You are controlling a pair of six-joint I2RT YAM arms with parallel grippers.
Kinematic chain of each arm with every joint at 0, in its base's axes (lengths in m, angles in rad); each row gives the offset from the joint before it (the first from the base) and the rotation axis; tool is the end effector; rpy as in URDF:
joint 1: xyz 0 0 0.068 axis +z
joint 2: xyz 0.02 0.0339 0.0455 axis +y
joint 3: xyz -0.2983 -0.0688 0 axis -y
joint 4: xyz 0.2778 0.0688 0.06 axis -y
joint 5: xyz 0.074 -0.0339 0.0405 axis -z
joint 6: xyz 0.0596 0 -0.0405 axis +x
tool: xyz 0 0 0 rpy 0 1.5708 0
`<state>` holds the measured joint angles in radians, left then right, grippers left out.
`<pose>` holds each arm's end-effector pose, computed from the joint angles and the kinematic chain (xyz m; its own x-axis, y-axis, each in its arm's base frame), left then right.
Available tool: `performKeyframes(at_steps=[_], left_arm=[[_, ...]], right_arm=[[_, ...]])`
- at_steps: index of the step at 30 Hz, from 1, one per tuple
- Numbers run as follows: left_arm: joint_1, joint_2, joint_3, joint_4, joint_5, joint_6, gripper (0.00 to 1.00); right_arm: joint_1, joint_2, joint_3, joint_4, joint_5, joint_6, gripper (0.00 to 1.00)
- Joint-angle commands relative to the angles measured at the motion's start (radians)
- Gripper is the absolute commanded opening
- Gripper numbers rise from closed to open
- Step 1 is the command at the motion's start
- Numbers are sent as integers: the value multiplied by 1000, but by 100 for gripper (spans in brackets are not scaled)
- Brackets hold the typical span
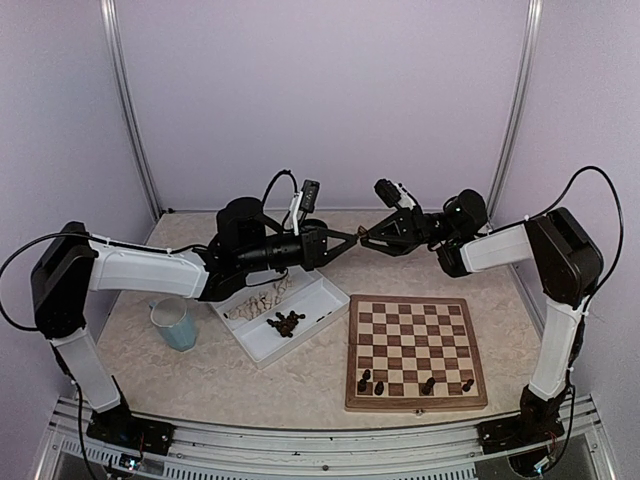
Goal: Set up the chess pieces on the board
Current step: Pass from the left arm to the right
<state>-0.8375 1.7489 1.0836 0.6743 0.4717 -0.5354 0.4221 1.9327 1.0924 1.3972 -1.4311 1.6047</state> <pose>0.2848 -0.3566 0.2839 -0.4876 -0.1377 -0.8621 0.8339 0.2190 -0.5066 0.3640 0.2282 0.2691 -0.8398 -0.2246 -0.4943 -0.4540 -0.2090 0.8662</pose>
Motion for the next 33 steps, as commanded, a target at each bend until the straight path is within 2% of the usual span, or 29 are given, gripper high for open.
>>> performKeyframes(at_steps=[1,6,16,25,33], left_arm=[[-3,30,1,55,27,-39,6],[-3,41,-3,52,13,-49,6],[3,26,-17,24,-30,-46,5],[4,34,-16,17,-41,-52,5],[11,23,-17,-1,-50,-41,6]], right_arm=[[-6,9,11,19,15,-15,41],[-6,-1,6,24,16,-16,28],[-30,-34,-10,-30,23,-61,23],[-42,-45,-11,-94,21,-110,8],[-56,-67,-10,-229,8,-236,2]])
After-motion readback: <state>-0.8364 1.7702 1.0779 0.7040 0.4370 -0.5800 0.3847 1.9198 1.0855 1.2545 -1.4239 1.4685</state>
